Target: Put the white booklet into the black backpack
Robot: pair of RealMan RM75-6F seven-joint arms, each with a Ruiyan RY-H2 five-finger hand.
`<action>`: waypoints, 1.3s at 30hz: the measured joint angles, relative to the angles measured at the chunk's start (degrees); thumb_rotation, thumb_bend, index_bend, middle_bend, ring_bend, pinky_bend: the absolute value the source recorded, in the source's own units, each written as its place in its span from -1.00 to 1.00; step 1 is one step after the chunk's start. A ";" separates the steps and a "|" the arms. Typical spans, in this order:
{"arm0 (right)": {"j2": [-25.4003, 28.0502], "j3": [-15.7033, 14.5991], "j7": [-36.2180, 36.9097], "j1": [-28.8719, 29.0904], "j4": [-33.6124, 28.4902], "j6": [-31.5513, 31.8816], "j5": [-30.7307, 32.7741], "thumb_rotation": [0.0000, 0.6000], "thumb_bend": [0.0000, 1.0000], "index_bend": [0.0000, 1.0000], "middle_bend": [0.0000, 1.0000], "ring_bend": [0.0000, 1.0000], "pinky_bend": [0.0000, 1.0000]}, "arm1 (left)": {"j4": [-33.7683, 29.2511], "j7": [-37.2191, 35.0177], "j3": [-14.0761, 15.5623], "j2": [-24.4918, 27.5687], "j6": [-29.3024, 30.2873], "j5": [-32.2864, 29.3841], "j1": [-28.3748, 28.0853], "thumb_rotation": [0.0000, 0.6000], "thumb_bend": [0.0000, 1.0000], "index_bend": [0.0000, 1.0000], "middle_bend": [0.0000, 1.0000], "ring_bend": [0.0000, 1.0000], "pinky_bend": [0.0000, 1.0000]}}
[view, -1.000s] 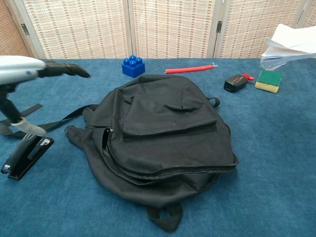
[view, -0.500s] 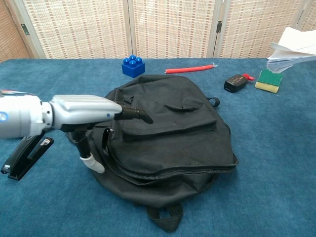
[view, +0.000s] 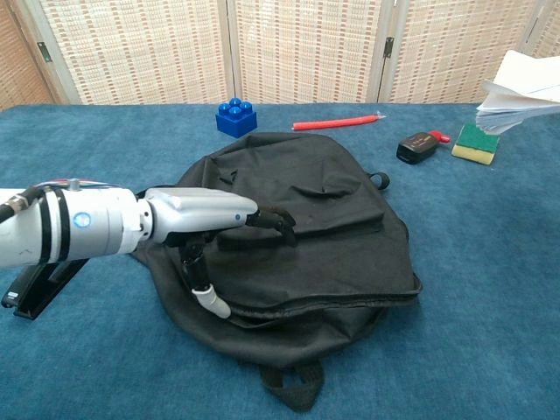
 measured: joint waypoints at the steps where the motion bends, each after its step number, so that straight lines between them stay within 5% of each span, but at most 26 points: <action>1: -0.02 0.01 0.06 -0.01 0.06 -0.06 0.03 1.00 -0.21 0.52 -0.14 -0.38 -0.73 | 0.25 -0.06 -0.11 -0.29 0.30 -0.40 -0.08 1.00 -0.66 -0.48 -0.83 -0.79 -1.00; 16: -0.66 0.09 0.76 0.00 0.59 0.31 -0.49 1.00 -0.22 0.52 -0.14 -0.38 -0.73 | 3.19 -4.95 -1.04 -3.20 3.45 -3.85 0.04 1.00 -0.22 0.04 -0.58 -0.59 -1.00; 28: 0.04 0.22 1.54 -0.60 -1.35 3.37 -2.13 1.00 -0.21 0.52 -0.14 -0.38 -0.73 | 5.76 -12.22 -1.48 -6.30 7.81 -3.04 2.37 1.00 0.14 0.22 -0.40 -0.43 -1.00; 39: 1.55 -0.41 6.13 -0.73 -6.40 10.26 -8.63 1.00 -0.22 0.52 -0.11 -0.35 -0.67 | 6.37 -20.33 -7.68 -3.68 8.96 -8.08 3.55 1.00 0.19 0.26 -0.37 -0.41 -1.00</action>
